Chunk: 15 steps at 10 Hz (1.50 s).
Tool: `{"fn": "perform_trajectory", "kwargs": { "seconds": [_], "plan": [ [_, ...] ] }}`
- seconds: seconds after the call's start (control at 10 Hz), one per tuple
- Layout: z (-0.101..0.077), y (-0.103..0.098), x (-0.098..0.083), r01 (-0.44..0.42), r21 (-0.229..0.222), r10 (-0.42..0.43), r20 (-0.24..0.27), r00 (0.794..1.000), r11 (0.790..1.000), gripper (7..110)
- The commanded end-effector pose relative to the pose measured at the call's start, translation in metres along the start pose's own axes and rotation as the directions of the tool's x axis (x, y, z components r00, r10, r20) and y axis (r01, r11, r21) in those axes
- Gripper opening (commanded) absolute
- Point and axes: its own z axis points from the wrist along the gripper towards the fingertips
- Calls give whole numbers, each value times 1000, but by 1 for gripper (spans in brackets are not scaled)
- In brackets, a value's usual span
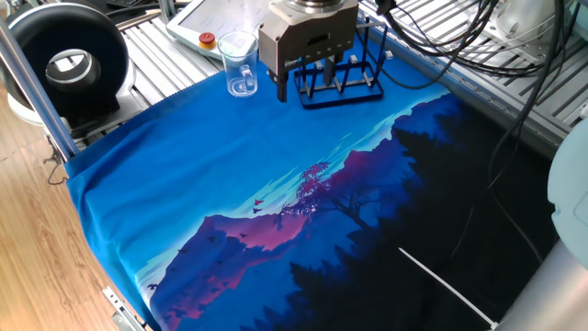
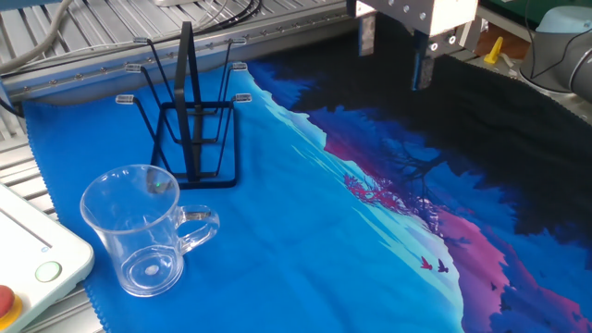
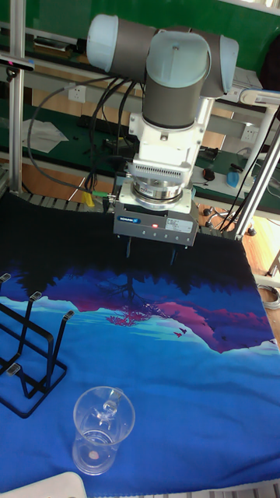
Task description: Put the cup on the cup rack
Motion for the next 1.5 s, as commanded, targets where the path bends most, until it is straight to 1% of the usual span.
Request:
{"fn": "perform_trajectory", "kwargs": {
  "seconds": [0.0,0.4,0.5,0.7,0.8,0.9,1.1,1.3,1.4],
  "plan": [
    [-1,-4,-4,9,13,-9,16,1000,1000,7],
    [1,-4,-12,28,11,-28,52,998,1000,7],
    [2,-9,-15,38,26,-40,61,997,999,7],
    [3,-12,-17,63,38,-66,73,995,997,7],
    [3,-10,-20,76,31,-79,84,993,997,7],
    [3,-9,-21,86,30,-88,87,992,996,7],
    [3,-12,-21,89,43,-92,85,992,995,7],
    [3,-12,-21,90,43,-94,87,992,995,7],
    [3,-16,-22,86,55,-90,87,992,995,7]
  ]
}}
